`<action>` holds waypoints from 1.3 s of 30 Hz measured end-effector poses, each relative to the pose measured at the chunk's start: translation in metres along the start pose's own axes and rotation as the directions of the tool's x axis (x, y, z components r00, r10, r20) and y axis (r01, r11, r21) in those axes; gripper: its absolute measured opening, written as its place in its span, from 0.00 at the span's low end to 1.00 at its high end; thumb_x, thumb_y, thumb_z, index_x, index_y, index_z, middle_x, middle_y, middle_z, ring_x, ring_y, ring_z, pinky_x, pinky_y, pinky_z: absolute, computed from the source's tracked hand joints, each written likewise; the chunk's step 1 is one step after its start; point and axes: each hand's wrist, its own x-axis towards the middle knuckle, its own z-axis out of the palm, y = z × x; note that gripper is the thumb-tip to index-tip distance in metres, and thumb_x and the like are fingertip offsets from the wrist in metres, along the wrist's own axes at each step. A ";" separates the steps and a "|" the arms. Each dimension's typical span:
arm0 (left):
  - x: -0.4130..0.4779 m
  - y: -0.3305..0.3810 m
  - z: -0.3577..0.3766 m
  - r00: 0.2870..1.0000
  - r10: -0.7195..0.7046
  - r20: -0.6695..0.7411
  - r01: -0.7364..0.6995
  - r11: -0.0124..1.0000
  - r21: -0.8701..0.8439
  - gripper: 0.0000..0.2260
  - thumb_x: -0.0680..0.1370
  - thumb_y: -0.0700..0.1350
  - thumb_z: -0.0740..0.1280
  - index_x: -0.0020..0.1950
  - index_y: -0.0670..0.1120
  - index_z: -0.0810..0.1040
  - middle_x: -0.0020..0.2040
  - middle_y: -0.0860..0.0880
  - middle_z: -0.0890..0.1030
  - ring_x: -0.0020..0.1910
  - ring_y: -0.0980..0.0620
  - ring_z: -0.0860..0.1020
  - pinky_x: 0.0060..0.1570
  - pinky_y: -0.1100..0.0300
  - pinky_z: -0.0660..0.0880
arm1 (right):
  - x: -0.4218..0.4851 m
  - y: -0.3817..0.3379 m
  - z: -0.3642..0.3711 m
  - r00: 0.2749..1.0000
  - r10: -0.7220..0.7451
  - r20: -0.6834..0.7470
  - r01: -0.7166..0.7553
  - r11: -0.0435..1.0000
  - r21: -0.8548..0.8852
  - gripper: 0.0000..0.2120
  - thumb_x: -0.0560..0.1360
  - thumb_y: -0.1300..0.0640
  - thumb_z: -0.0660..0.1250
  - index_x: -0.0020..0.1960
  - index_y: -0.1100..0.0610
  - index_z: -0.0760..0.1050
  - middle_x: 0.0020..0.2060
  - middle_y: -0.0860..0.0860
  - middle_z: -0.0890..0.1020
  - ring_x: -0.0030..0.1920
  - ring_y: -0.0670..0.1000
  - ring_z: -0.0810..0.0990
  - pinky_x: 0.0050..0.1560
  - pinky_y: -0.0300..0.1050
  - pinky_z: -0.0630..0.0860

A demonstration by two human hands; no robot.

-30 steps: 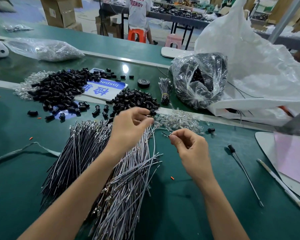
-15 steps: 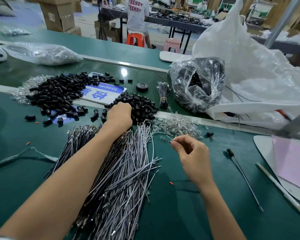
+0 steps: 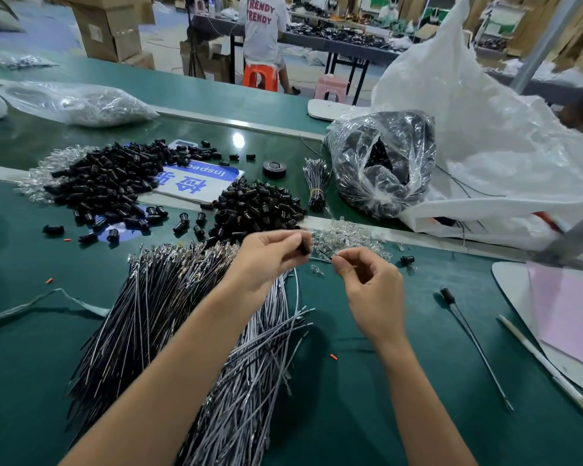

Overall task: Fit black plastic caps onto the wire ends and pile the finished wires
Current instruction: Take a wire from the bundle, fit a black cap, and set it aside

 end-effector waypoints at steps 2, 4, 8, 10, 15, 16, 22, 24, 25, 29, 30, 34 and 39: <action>-0.004 -0.009 0.001 0.997 -0.069 0.028 0.072 0.989 -0.129 0.08 0.79 0.32 0.63 0.47 0.35 0.81 0.42 0.42 0.83 0.41 0.50 0.82 0.46 0.60 0.82 | 0.001 0.001 0.004 1.000 -0.004 0.008 0.004 1.000 -0.011 0.06 0.75 0.61 0.72 0.41 0.52 0.80 0.30 0.43 0.79 0.29 0.42 0.72 0.33 0.31 0.67; -0.007 -0.015 0.001 0.995 -0.085 0.056 0.096 0.972 -0.216 0.06 0.77 0.30 0.63 0.48 0.34 0.81 0.42 0.42 0.83 0.40 0.52 0.83 0.47 0.60 0.81 | 0.001 0.002 0.008 1.000 -0.003 0.020 0.004 1.000 -0.024 0.06 0.75 0.61 0.72 0.41 0.52 0.79 0.31 0.43 0.80 0.30 0.42 0.73 0.33 0.30 0.68; -0.009 -0.020 0.000 0.998 -0.041 0.050 0.054 0.956 -0.287 0.07 0.76 0.27 0.62 0.50 0.33 0.79 0.44 0.41 0.82 0.40 0.51 0.83 0.47 0.62 0.81 | 0.001 0.003 0.010 1.000 0.002 0.019 -0.002 1.000 -0.007 0.07 0.74 0.61 0.72 0.40 0.51 0.79 0.31 0.42 0.80 0.30 0.41 0.74 0.34 0.29 0.68; -0.011 -0.021 -0.001 0.998 -0.042 0.048 0.055 0.949 -0.310 0.07 0.76 0.28 0.63 0.51 0.34 0.78 0.45 0.40 0.82 0.39 0.51 0.84 0.45 0.62 0.81 | 0.001 0.004 0.009 1.000 -0.005 0.022 0.005 1.000 0.009 0.06 0.74 0.61 0.73 0.41 0.51 0.80 0.31 0.42 0.81 0.30 0.41 0.75 0.34 0.29 0.69; -0.014 -0.023 -0.005 0.998 -0.008 0.068 0.031 0.938 -0.346 0.10 0.72 0.30 0.66 0.52 0.36 0.78 0.46 0.40 0.84 0.42 0.49 0.84 0.45 0.61 0.82 | -0.001 0.003 0.007 0.999 -0.031 0.019 0.030 0.999 0.033 0.05 0.74 0.60 0.73 0.42 0.52 0.81 0.34 0.45 0.82 0.32 0.45 0.77 0.35 0.34 0.72; -0.014 -0.023 -0.005 0.997 0.002 0.071 0.024 0.934 -0.357 0.11 0.70 0.31 0.67 0.51 0.36 0.78 0.45 0.40 0.84 0.42 0.49 0.84 0.45 0.61 0.82 | -0.002 0.002 0.006 0.999 -0.036 0.014 0.035 0.999 0.036 0.05 0.74 0.60 0.73 0.42 0.52 0.81 0.34 0.45 0.82 0.32 0.44 0.77 0.35 0.33 0.72; -0.014 -0.026 -0.008 0.994 0.063 0.090 -0.035 0.959 -0.282 0.14 0.67 0.34 0.69 0.52 0.37 0.79 0.46 0.41 0.85 0.45 0.48 0.85 0.44 0.61 0.81 | -0.003 0.000 0.002 0.998 -0.066 0.010 0.066 0.998 0.009 0.05 0.73 0.62 0.73 0.43 0.52 0.81 0.37 0.45 0.83 0.36 0.45 0.80 0.39 0.35 0.75; -0.015 -0.028 -0.007 0.991 0.083 0.102 -0.059 0.974 -0.219 0.14 0.67 0.34 0.70 0.52 0.36 0.79 0.46 0.41 0.85 0.45 0.47 0.85 0.44 0.61 0.81 | -0.003 -0.001 0.002 0.997 -0.080 0.007 0.080 0.997 0.000 0.04 0.73 0.62 0.73 0.44 0.54 0.82 0.37 0.47 0.83 0.37 0.46 0.80 0.40 0.36 0.75; -0.015 -0.029 -0.007 0.990 0.092 0.110 -0.070 0.979 -0.190 0.14 0.67 0.34 0.70 0.52 0.36 0.79 0.45 0.41 0.85 0.45 0.47 0.85 0.44 0.61 0.80 | -0.003 -0.001 0.002 0.996 -0.084 0.005 0.084 0.996 -0.002 0.03 0.73 0.62 0.73 0.44 0.54 0.82 0.37 0.47 0.83 0.37 0.46 0.80 0.40 0.36 0.75; -0.015 -0.031 -0.007 0.984 0.111 0.137 -0.095 0.988 -0.119 0.14 0.66 0.36 0.71 0.50 0.38 0.80 0.44 0.42 0.85 0.44 0.47 0.85 0.45 0.59 0.81 | -0.005 -0.002 0.004 0.994 -0.107 0.005 0.107 0.994 -0.008 0.04 0.73 0.63 0.73 0.44 0.55 0.82 0.37 0.47 0.83 0.37 0.44 0.79 0.39 0.32 0.73; -0.015 -0.031 -0.007 0.984 0.113 0.135 -0.099 0.989 -0.107 0.13 0.65 0.36 0.72 0.50 0.38 0.81 0.44 0.41 0.85 0.44 0.47 0.85 0.45 0.58 0.81 | -0.005 -0.002 0.005 0.994 -0.110 -0.004 0.110 0.994 -0.009 0.04 0.73 0.63 0.73 0.44 0.55 0.82 0.37 0.46 0.83 0.38 0.43 0.79 0.40 0.30 0.72; -0.016 -0.032 -0.007 0.984 0.131 0.118 -0.127 0.991 -0.049 0.12 0.64 0.38 0.73 0.47 0.42 0.84 0.44 0.43 0.86 0.42 0.48 0.84 0.46 0.59 0.81 | -0.007 -0.004 0.007 0.994 -0.089 -0.067 0.093 0.994 0.062 0.05 0.72 0.64 0.74 0.43 0.55 0.82 0.36 0.44 0.83 0.37 0.41 0.80 0.40 0.29 0.72; -0.016 -0.032 -0.008 0.985 0.138 0.103 -0.134 0.990 -0.037 0.12 0.62 0.39 0.75 0.44 0.44 0.86 0.39 0.45 0.85 0.38 0.52 0.83 0.42 0.63 0.80 | -0.009 -0.004 0.009 0.994 -0.069 -0.088 0.079 0.990 0.117 0.09 0.72 0.64 0.74 0.42 0.51 0.81 0.34 0.42 0.83 0.36 0.42 0.81 0.39 0.33 0.75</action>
